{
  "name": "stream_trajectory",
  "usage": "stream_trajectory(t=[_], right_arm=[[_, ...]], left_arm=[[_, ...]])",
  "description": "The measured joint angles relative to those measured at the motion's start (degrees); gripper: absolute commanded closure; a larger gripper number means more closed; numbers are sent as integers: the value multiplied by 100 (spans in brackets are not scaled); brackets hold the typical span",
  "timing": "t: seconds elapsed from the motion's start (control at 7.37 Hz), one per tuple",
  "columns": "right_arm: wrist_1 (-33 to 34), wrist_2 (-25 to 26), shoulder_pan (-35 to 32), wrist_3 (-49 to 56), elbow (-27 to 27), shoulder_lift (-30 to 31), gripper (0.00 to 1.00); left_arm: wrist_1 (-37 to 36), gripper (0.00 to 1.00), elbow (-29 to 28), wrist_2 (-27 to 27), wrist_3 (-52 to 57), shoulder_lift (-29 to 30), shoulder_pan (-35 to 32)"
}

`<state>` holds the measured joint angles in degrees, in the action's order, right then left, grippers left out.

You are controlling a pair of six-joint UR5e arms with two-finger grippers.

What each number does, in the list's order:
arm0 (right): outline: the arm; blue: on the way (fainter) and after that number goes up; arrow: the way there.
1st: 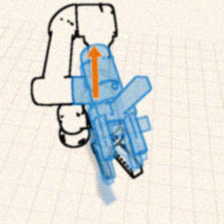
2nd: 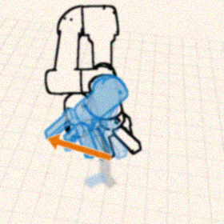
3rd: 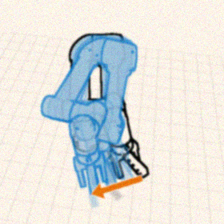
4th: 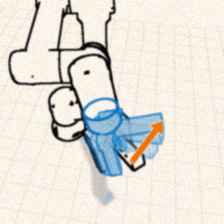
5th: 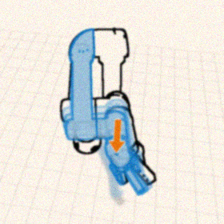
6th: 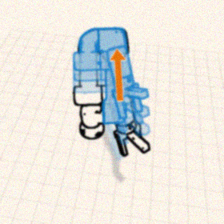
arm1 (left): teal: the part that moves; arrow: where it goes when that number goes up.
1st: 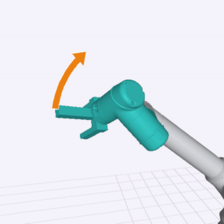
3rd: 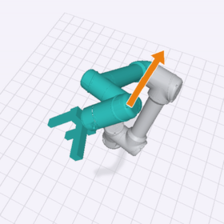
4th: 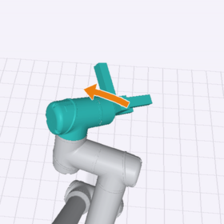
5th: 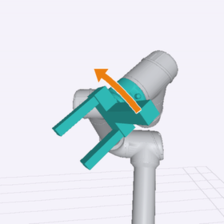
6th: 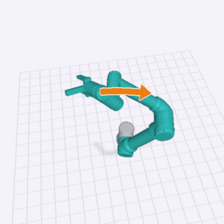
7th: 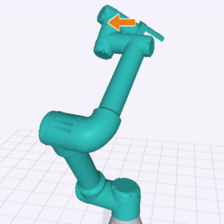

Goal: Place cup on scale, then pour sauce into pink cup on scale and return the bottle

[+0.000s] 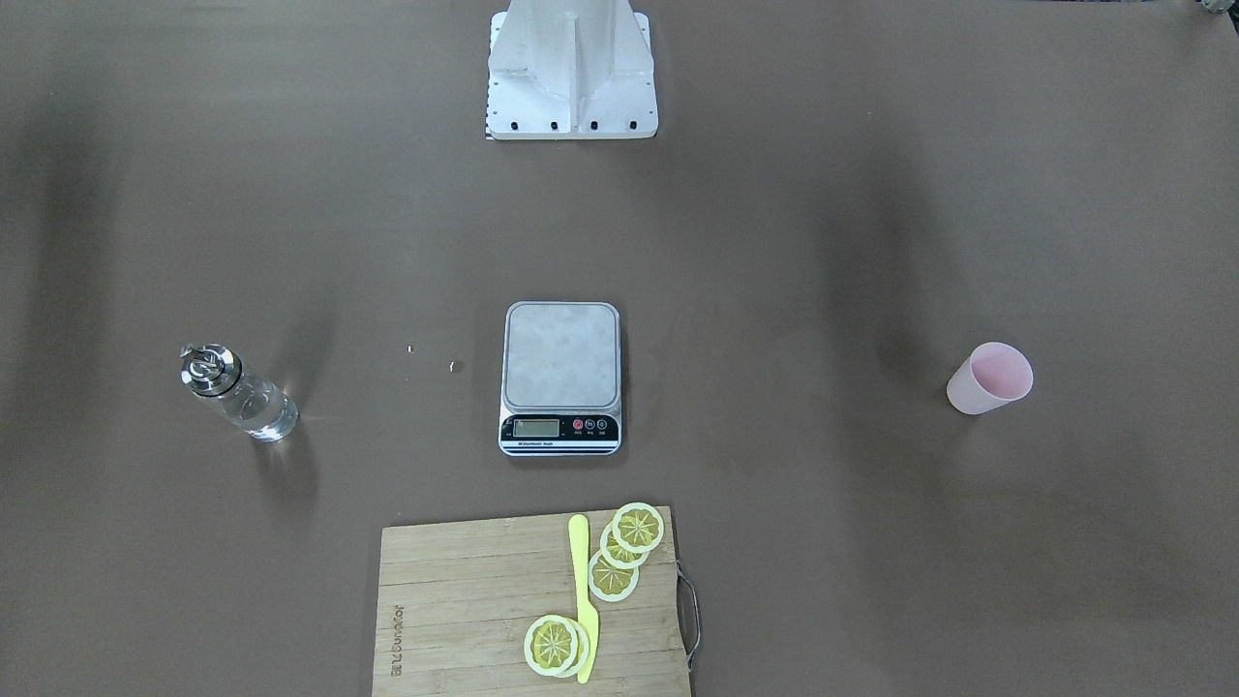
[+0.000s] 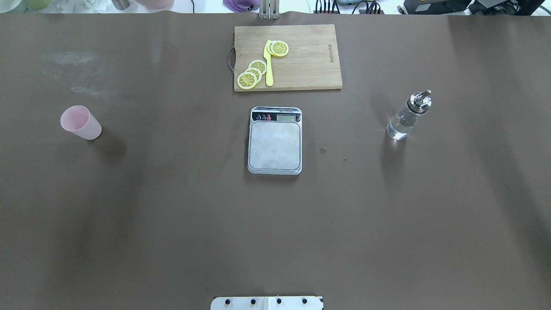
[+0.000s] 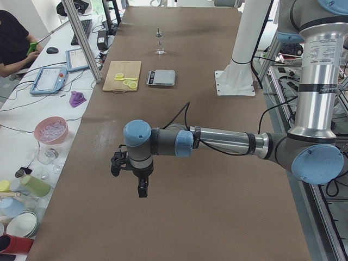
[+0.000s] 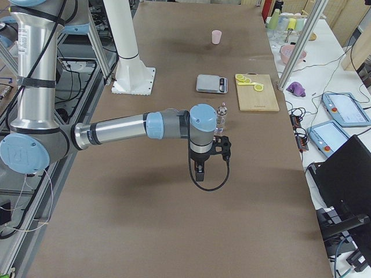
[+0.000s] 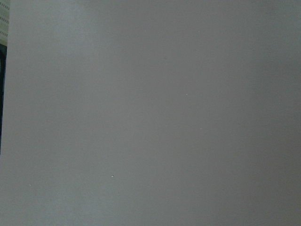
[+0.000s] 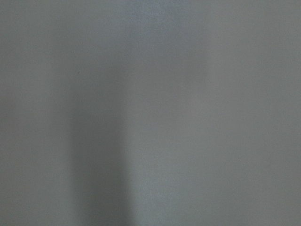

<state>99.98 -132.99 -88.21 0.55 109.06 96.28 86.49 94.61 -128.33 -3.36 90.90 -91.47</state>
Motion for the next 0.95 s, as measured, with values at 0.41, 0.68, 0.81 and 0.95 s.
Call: stream_trajectory(t=[0.41,0.68,0.81,0.95], right_arm=[[3,0,5,-2,3,-3,0],[4,3,25,-7,2,-4,0],[3,0,35,-15,3,-6,0],[2,6,51,-74,1,-14,0]], left_arm=[[0,1,2,-3,25,-6,13],[5,1,-6,0,28,-4,23],[5,1,-8,0,28,-2,32],[6,1,-6,6,28,7,37]])
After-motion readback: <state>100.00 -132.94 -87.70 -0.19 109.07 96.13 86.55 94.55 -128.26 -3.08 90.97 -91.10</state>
